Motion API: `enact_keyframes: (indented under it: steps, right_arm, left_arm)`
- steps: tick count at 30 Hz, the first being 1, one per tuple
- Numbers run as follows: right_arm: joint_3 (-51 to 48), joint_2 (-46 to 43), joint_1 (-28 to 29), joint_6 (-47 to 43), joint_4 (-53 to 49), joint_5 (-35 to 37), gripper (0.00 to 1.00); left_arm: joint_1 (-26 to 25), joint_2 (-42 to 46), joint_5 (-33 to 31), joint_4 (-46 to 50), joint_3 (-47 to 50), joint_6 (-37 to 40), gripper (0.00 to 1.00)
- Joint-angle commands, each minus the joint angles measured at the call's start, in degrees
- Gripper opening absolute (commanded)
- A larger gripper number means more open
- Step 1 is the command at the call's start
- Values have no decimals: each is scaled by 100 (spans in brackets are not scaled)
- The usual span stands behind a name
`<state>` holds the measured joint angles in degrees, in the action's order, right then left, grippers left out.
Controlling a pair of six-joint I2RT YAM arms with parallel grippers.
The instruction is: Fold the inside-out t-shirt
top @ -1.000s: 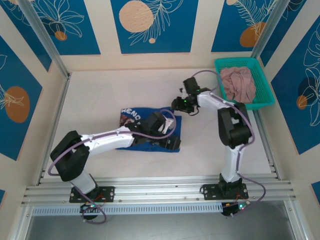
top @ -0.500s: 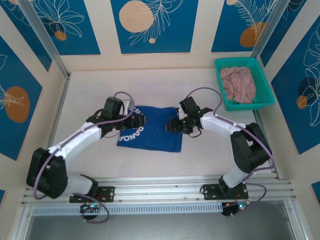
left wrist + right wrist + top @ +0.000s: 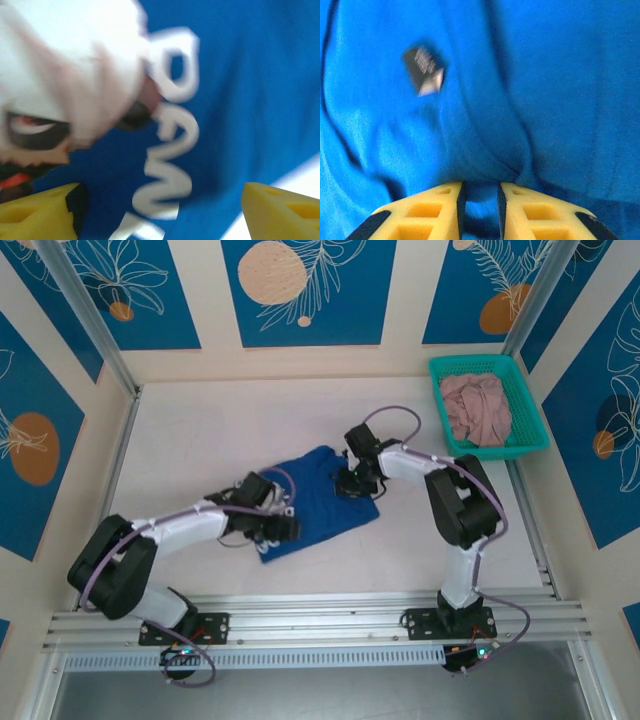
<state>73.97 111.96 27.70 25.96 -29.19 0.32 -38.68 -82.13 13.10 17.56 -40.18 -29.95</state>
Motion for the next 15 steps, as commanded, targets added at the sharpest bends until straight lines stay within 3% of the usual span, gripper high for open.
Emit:
enact_keyframes:
  steps: [1, 5, 7, 11, 15]
  right_arm:
    - [1016, 455, 51, -697, -309, 34, 29]
    - [1432, 103, -11, -1066, -474, 168, 42]
    - [1058, -316, -148, -992, -428, 129, 49]
    - [39, -927, -498, -432, -228, -114, 61]
    - [-595, -1164, -740, 51, -171, 76, 65]
  left_arm:
    - [-650, 460, 318, -236, 196, -555, 81]
    - [-619, 1204, -353, -232, -159, -104, 84]
    - [-161, 1258, -425, -339, -364, 242, 85]
    - [1392, 231, 227, -558, -1060, 643, 83]
    - [1751, -1252, 42, -223, -2432, 1665, 83]
